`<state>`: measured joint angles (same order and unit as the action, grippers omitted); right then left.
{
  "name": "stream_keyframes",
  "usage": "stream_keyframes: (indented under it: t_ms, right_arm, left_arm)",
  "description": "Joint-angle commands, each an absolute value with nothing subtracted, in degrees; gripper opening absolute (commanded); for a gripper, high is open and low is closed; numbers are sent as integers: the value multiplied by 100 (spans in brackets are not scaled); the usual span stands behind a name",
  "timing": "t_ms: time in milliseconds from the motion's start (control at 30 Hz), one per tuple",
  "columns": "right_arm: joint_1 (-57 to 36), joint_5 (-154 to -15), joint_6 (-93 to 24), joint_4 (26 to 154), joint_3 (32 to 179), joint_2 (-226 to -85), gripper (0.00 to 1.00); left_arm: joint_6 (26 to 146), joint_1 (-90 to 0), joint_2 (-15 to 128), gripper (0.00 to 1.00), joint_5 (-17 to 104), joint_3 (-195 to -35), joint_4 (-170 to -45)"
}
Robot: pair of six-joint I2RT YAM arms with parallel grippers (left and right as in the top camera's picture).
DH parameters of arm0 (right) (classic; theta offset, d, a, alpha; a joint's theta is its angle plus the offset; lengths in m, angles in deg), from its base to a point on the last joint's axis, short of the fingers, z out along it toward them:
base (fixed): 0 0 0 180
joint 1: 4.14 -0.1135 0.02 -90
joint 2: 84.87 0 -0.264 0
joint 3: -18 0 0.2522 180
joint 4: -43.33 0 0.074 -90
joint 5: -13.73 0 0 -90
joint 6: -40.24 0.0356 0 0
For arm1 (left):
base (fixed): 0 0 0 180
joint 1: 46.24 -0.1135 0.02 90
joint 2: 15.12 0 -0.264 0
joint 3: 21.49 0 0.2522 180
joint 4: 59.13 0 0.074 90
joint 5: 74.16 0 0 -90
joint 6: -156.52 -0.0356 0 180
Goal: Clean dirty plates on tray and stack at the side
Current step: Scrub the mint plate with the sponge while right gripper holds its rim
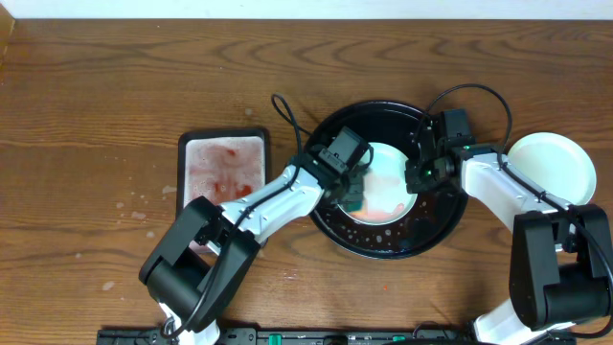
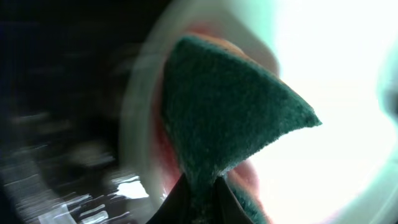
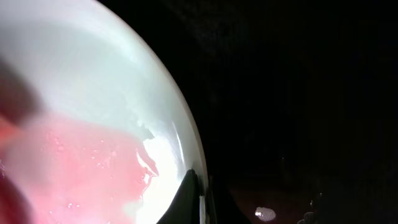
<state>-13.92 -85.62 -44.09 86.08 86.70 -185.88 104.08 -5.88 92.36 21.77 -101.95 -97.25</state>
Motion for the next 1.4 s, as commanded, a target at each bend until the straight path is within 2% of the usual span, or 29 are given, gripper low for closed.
stream_keyframes:
  t_ms: [0, 100, 300, 400, 600, 700, 800, 933, 1067, 1367]
  right_arm:
    - [-1621, -8682, -4606, 8731, 8495, -18870, 1]
    - [-1623, -8682, -4606, 8731, 8495, -18870, 1]
    - [-1623, -8682, -4623, 8731, 8495, -18870, 1]
    - [-1623, -8682, -4623, 8731, 8495, -18870, 1]
    - [-1623, -8680, -4623, 8726, 8495, -18870, 1]
    - [-1623, -8682, -4623, 8726, 8495, -18870, 1]
    - [-1623, -8682, -4623, 8726, 8495, -18870, 1]
    - [-1623, -8682, -4626, 8722, 8495, -18870, 1]
    - [-1623, -8682, -4628, 8704, 8495, -18870, 1]
    - [-1623, -8682, -4650, 8713, 8495, -18870, 1]
  left_arm:
    - [10073, -722, 9444, 7, 680, -10350, -10468]
    - [10141, -658, 9466, 8, 1325, -10477, -10232]
    - [10760, -532, 10126, 7, 3747, -10477, -8820]
    - [10801, -344, 10441, 7, 4536, -10477, -8346]
    - [10526, 80, 10414, 8, 4663, -10488, -8337]
    - [10478, 93, 10414, 7, 4466, -10488, -8610]
    - [10482, -151, 10410, 7, 3721, -10494, -9124]
    - [10605, -706, 10231, 7, 2097, -10706, -10289]
    - [10384, -846, 10049, 8, 805, -11071, -10885]
    - [10213, -643, 9931, 7, 630, -11701, -11596]
